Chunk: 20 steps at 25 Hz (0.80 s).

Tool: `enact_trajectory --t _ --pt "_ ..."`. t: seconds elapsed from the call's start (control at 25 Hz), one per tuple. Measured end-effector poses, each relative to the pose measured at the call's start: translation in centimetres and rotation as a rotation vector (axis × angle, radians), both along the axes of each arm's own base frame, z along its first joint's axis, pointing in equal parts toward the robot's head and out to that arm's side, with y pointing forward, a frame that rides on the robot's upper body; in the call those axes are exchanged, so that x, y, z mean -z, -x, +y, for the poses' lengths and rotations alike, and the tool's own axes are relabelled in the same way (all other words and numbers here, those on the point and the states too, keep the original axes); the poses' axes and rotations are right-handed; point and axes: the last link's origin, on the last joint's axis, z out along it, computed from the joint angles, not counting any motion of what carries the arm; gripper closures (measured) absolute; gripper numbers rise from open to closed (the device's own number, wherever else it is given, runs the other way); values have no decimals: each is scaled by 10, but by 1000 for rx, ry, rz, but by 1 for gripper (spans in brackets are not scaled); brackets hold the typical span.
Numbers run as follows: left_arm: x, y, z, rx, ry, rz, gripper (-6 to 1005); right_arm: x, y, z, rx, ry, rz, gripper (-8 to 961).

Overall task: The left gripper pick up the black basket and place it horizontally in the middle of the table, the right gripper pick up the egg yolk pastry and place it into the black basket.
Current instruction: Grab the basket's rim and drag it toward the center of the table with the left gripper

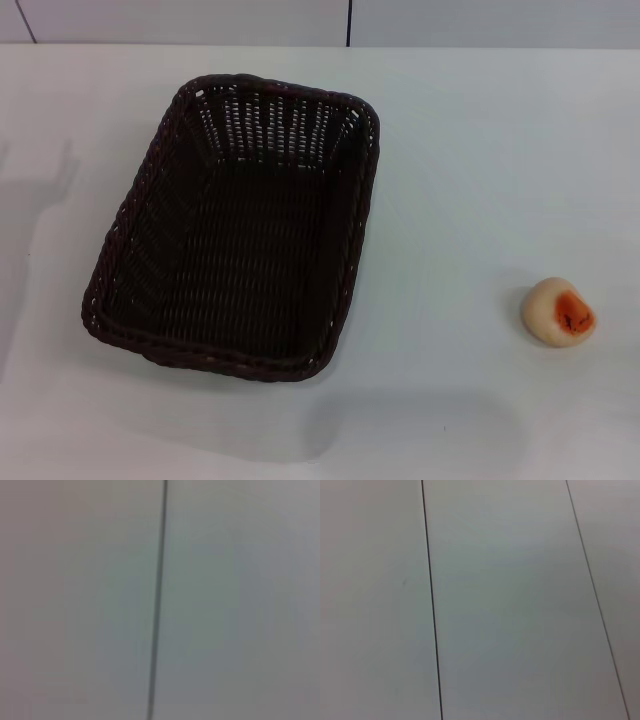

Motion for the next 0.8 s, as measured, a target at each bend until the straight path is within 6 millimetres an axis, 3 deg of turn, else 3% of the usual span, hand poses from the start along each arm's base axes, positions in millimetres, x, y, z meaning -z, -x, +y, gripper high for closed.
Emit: enact_trajectory --t 0.04,0.2,0.24,0.44,0.52,0.76,0.8 --pt "-5 -9 14 7 38 17 200 0 0 -1 1 -1 -1 199" --pt "-11 -22 28 20 66 37 206 1 0 -2 2 1 0 199" --pt "-15 -39 45 10 120 78 208 1 0 -2 3 2 1 199" --pt "-18 -67 67 -97 246 141 215 2 -1 -3 8 5 4 198" --pt "-19 -73 70 -109 266 152 218 2 -1 -3 9 6 4 198" --pt "-31 -124 74 -234 446 292 227 2 -2 -3 13 8 6 198" --pt "-31 -124 74 -234 446 292 229 2 -2 -3 13 8 6 198"
